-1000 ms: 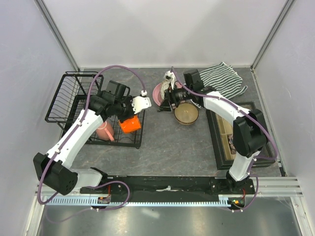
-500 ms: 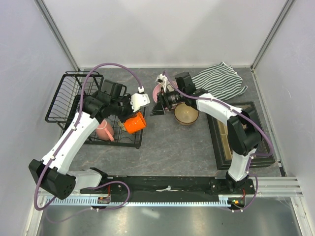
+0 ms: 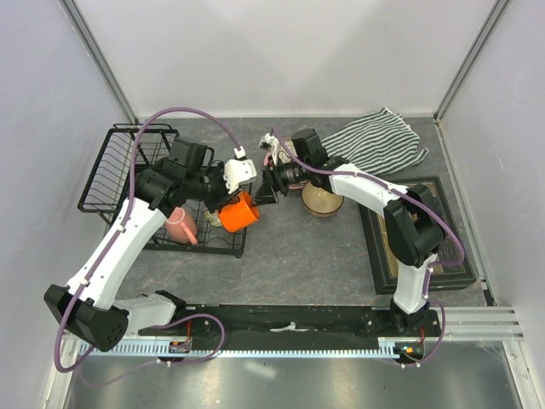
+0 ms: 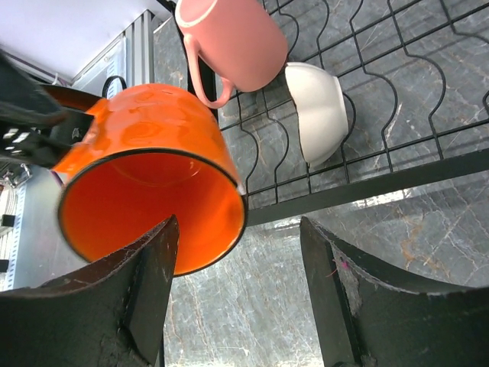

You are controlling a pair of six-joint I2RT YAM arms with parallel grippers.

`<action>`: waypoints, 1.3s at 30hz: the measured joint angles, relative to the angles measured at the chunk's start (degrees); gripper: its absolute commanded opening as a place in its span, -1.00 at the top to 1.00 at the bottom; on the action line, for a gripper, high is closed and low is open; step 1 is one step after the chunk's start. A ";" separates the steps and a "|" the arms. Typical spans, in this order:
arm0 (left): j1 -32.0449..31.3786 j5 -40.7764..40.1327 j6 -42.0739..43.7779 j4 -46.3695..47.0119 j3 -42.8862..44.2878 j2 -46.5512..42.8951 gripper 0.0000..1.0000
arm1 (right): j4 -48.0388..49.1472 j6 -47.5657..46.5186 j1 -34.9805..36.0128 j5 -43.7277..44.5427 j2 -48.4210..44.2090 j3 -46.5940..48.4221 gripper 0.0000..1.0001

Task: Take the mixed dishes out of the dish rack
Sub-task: Pick up the cup from the dish rack.

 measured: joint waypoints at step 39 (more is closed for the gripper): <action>2.75 8.76 -2.38 0.66 0.00 -4.26 0.97 | -0.48 0.90 6.12 -1.42 1.25 0.96 0.60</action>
